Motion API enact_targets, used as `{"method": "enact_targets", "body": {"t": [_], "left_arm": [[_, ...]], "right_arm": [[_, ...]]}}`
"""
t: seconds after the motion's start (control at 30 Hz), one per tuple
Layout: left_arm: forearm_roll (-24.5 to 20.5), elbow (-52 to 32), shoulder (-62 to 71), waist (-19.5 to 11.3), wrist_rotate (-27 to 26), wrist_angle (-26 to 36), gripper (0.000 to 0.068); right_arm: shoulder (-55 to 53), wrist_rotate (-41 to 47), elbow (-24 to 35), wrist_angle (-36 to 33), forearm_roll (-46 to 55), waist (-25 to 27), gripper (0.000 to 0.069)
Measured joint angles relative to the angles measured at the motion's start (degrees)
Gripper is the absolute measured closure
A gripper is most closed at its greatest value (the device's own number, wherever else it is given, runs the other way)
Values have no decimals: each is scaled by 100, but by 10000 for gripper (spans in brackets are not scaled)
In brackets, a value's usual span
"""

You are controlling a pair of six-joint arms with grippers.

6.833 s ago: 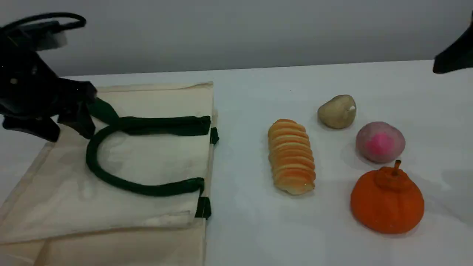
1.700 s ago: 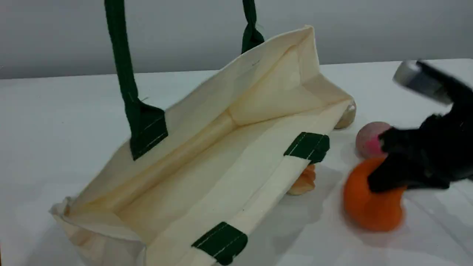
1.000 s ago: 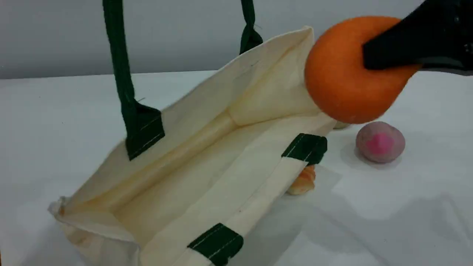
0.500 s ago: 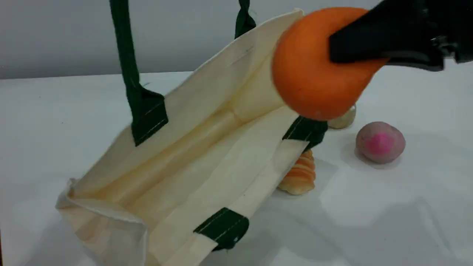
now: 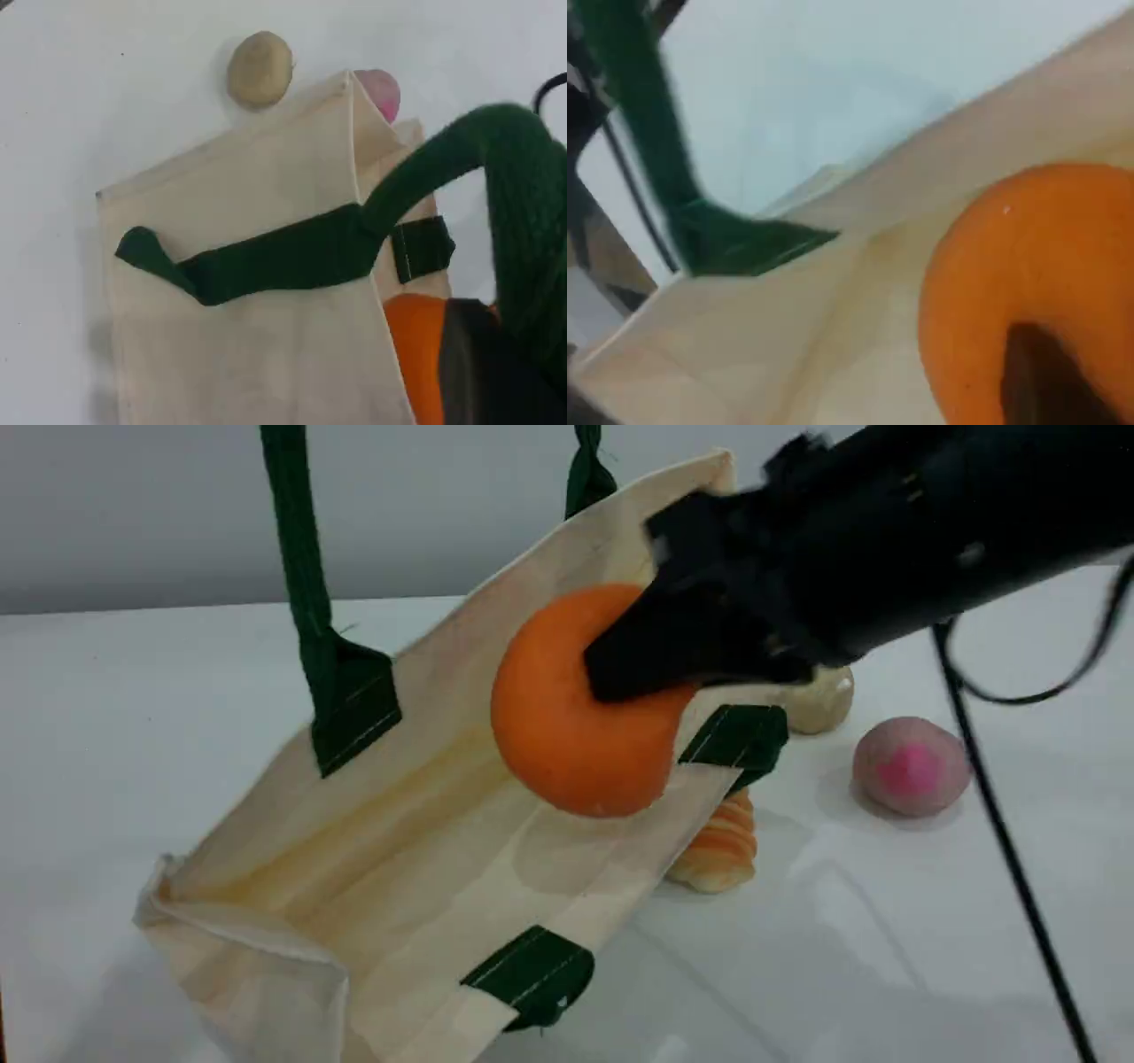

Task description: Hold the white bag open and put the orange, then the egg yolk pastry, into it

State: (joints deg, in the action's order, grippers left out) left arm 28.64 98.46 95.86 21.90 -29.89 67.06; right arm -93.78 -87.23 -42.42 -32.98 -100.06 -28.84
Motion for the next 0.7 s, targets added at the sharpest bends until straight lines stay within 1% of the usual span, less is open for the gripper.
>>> {"method": "enact_targets", "body": {"t": [0.23, 0.4, 0.5, 0.57, 0.7], "left_arm": [[0, 0, 0, 0, 33, 0, 617], [61, 0, 0, 0, 40, -6, 617], [175, 0, 0, 0, 40, -6, 617], [179, 0, 0, 0, 40, -6, 617], [179, 0, 0, 0, 40, -6, 617]], "right_arm": [[-992, 11, -684, 9, 13, -201, 648], [-1485, 13, -1094, -54, 13, -382, 648], [-1704, 13, -1323, 122, 12, -525, 648], [-1830, 48, -1457, 365, 12, -610, 648], [-1957, 131, -1585, 748, -9, -617, 648]]}}
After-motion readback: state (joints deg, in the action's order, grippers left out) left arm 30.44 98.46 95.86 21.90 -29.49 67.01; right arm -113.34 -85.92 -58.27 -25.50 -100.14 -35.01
